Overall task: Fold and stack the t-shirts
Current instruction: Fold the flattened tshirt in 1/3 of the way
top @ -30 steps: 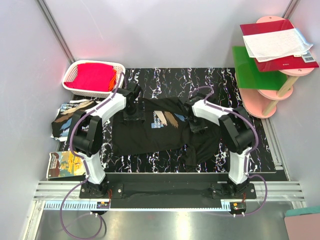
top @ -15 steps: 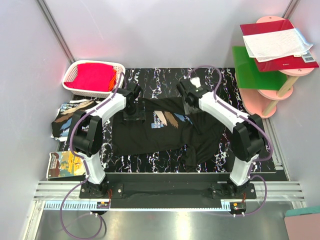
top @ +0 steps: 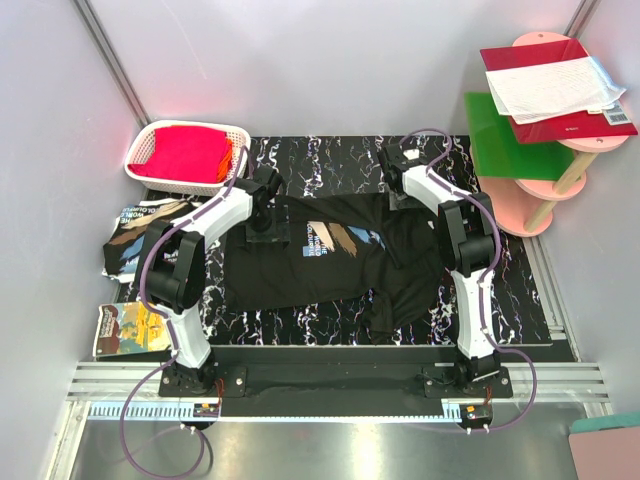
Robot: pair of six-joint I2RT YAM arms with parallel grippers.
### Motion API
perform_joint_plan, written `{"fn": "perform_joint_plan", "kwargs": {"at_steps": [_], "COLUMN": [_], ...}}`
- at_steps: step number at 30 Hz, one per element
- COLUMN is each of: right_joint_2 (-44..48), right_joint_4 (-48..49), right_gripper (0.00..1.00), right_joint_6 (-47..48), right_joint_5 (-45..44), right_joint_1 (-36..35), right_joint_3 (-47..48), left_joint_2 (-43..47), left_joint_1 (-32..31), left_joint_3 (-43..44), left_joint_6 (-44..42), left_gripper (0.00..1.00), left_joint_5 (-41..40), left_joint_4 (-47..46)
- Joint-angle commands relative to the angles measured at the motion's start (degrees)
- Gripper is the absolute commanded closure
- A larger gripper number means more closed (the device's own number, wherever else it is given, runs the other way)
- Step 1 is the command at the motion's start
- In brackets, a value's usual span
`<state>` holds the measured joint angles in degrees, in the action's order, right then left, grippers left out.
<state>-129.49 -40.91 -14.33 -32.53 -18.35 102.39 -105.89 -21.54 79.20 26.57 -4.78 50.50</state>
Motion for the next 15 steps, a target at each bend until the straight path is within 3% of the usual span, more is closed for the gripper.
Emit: {"fn": "perform_joint_plan", "kwargs": {"at_steps": [1, 3, 15], "right_joint_2": [0.56, 0.38, 2.58], "right_joint_4": [4.16, 4.43, 1.81], "right_gripper": [0.58, 1.00, 1.00], "right_joint_6": [0.62, 0.44, -2.63], "right_joint_5": [2.56, 2.48, -8.33], "right_joint_1": [-0.02, -0.02, 1.12], "right_joint_3": [2.64, 2.82, 0.27], "left_joint_2": [-0.20, -0.20, -0.20], "left_joint_1": [-0.26, -0.26, -0.17], "left_joint_3": [-0.45, -0.36, -0.10], "left_joint_6": [-0.20, -0.38, 0.94], "left_gripper": [0.11, 0.11, 0.12], "left_joint_5": [-1.73, -1.82, -3.66], "left_joint_4": [-0.84, -0.84, -0.14]}}
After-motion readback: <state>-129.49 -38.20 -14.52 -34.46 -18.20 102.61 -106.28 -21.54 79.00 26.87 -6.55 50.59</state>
